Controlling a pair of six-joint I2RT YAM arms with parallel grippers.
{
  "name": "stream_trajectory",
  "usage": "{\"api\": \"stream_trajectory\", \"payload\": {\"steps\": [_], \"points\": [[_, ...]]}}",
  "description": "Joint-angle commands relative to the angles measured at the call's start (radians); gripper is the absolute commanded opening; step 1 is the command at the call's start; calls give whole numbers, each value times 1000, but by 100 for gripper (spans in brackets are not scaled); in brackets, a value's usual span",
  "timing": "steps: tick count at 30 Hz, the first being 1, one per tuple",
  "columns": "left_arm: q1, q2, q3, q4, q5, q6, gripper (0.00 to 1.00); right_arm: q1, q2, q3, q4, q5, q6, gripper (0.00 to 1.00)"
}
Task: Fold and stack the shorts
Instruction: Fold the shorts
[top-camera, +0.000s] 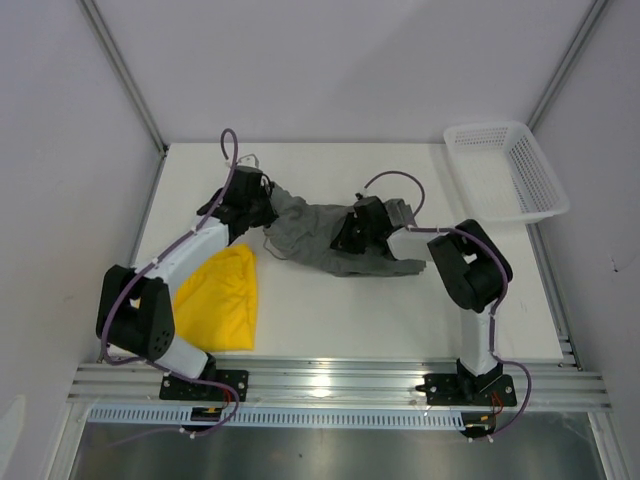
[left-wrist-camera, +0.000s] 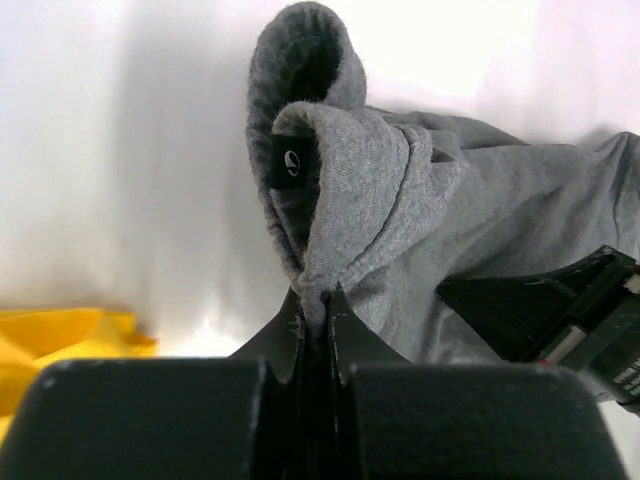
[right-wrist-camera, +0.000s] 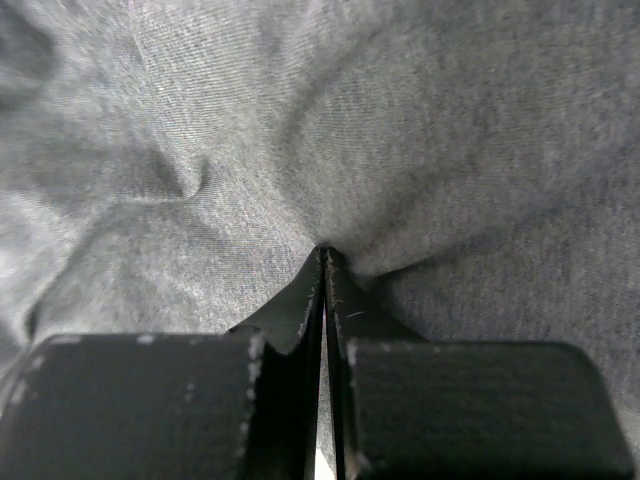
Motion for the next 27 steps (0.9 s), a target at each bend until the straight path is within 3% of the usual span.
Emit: {"api": "stream_trajectory", "payload": {"steps": [1,6,12,27], "points": [[-14,-109,68,-69,-84,134,0,93,23,-21,-27,146,65,0],[-75,-183,96,-172,-218,217,0,220,38,-14,11,161,140,0],[-184,-156,136,-268,-406,231,1,239,43,51,-12,141,140,0],[-218,-189,101,-273,-467,219,0,156,-53,115,-33,41,117,0]]}}
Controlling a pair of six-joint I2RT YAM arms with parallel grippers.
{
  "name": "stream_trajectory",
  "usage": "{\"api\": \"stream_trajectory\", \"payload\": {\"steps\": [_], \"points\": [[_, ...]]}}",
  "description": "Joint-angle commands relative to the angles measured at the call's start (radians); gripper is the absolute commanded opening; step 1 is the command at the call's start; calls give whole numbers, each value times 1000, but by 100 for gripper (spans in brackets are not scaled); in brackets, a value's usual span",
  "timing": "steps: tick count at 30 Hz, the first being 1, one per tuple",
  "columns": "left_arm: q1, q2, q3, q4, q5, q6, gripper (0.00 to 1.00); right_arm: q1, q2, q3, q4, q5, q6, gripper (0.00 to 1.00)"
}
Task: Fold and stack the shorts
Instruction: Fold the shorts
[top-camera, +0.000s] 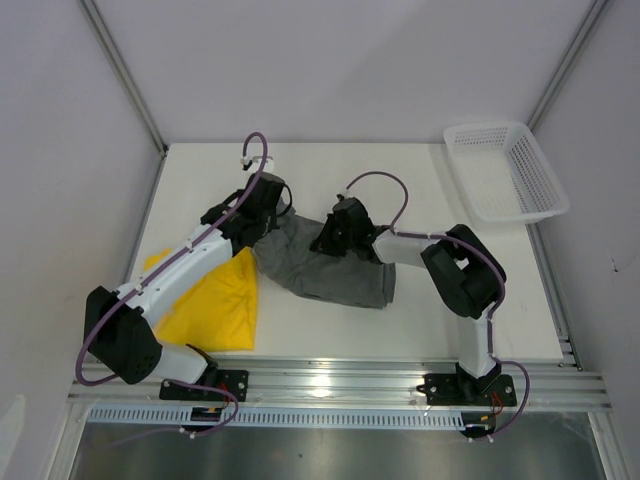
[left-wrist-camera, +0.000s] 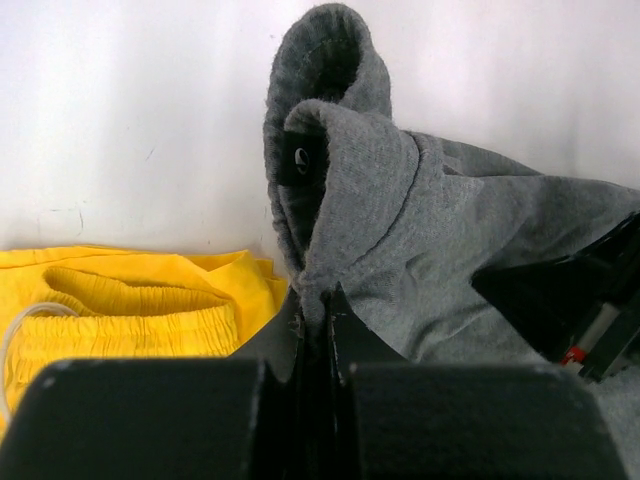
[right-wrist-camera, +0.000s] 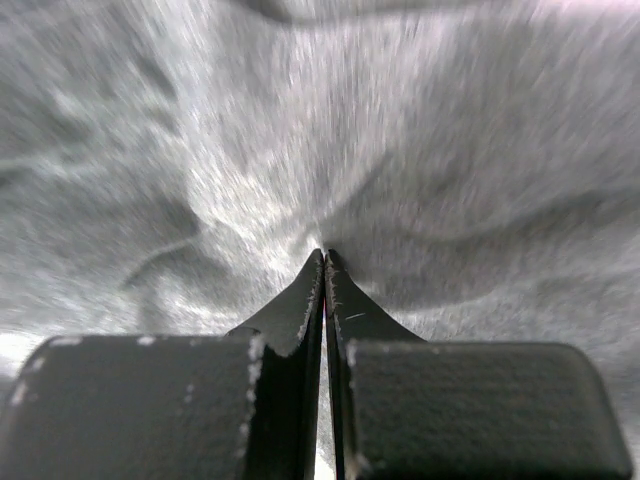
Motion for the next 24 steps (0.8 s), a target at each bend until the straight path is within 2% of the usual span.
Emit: {"api": "stream_trajectory", "payload": {"steps": [1,11,21,24], "points": [[-9,-40,10,24,-54,17,0,-9,-33,57,1,-31,-14,0],[-11,-32,12,21,-58,12,0,-11,24,126,25,-85,-16,0],[-26,-46,18,20,-50,23,0,-17,202,218,1,1,-7,0],[-34,-47,18,21,-50,27,0,-15,230,213,39,26,5,0]]}}
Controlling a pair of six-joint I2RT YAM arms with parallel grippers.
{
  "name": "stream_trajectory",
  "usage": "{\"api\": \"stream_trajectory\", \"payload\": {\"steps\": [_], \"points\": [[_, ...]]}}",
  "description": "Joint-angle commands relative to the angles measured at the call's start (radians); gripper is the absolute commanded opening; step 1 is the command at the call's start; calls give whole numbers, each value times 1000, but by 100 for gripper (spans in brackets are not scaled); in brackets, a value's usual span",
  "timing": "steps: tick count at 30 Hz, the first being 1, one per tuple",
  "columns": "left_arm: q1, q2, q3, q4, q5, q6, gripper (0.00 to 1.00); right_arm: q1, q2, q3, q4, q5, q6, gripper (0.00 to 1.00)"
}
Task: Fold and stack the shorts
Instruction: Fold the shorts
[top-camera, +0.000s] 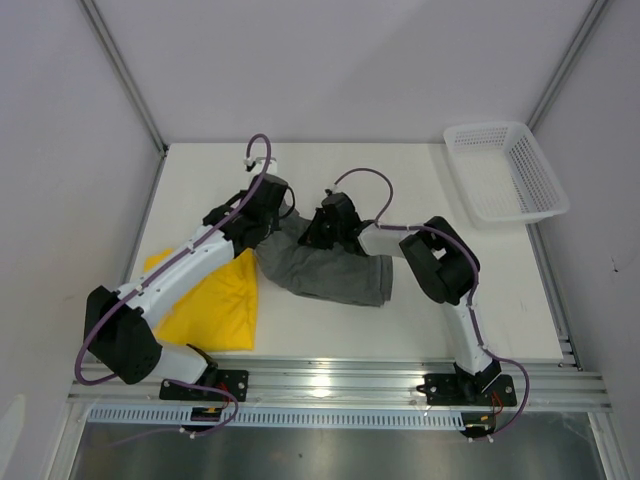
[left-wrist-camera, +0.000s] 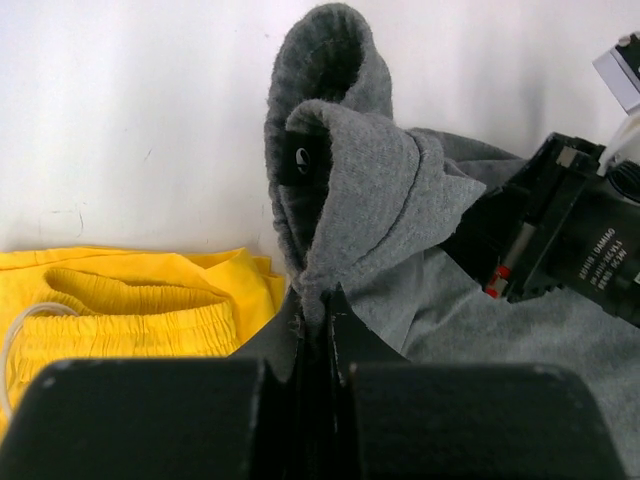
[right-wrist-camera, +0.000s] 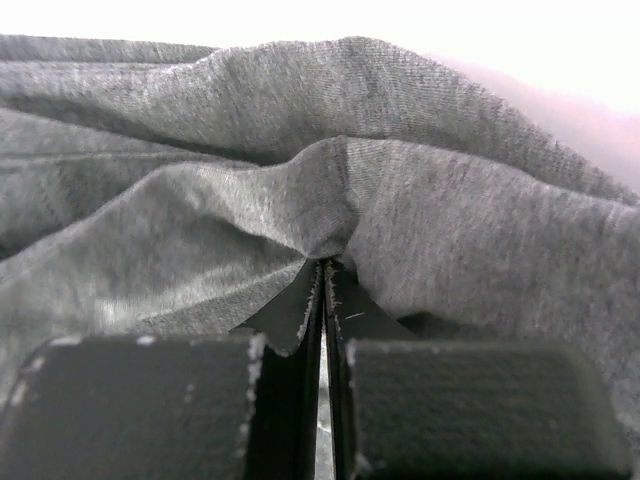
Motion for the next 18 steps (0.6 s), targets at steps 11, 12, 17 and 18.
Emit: {"api": "stream_trajectory", "payload": {"steps": [11,12,17,18], "points": [[-53,-7,64,10,-30,39,1,-14,-25,50,79,-9,-46,12],[-55,2,82,1,-31,35,1,-17,-44,46,76,-16,-52,17],[-58,81,171,-85,-53,-5,1,-75,-228,-35,13,-3,-100,31],[-59,94,209,-111,-57,-11,1,-86,-259,-67,-8,2,-111,33]]}}
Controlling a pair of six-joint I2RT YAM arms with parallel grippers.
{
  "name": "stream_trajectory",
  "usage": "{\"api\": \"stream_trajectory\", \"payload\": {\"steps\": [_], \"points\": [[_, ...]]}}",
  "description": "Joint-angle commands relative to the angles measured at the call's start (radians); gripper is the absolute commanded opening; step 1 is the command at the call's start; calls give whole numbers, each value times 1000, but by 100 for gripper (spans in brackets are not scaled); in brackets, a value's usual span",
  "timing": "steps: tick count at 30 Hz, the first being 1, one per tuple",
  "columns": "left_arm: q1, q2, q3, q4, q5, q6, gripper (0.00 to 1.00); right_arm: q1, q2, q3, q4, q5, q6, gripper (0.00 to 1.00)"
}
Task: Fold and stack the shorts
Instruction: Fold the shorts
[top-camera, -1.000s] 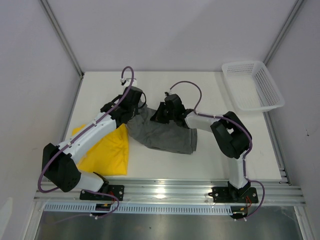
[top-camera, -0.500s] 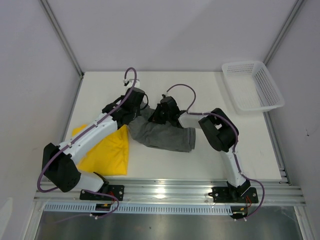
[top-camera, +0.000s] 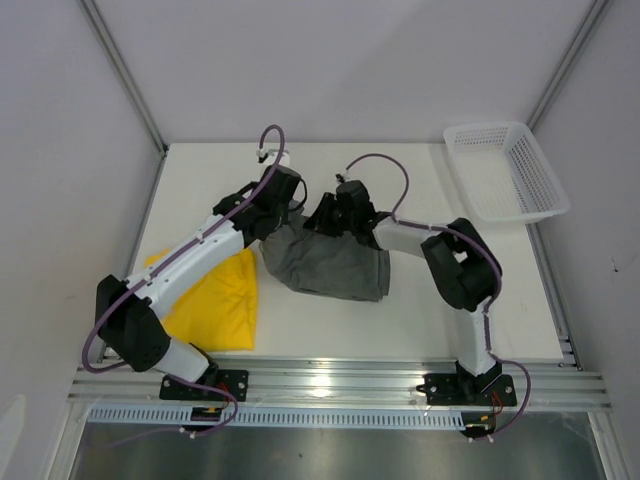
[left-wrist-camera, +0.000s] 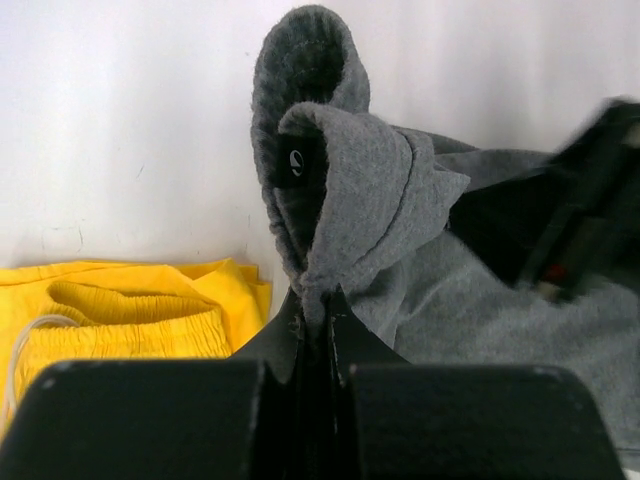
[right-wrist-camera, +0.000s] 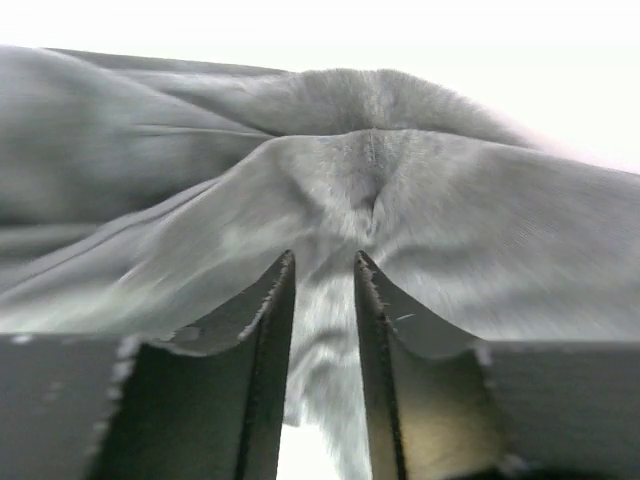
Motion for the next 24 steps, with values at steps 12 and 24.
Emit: {"api": "stream_trajectory", "payload": {"steps": [12,24], "points": [[-69,147,208,-117,-116,-67,1,-224,-535,-383,-380,175,-233,64],[-134,220,291,-148,-166,-141,1,-226,-408,-441,-376,156,-283,59]]}}
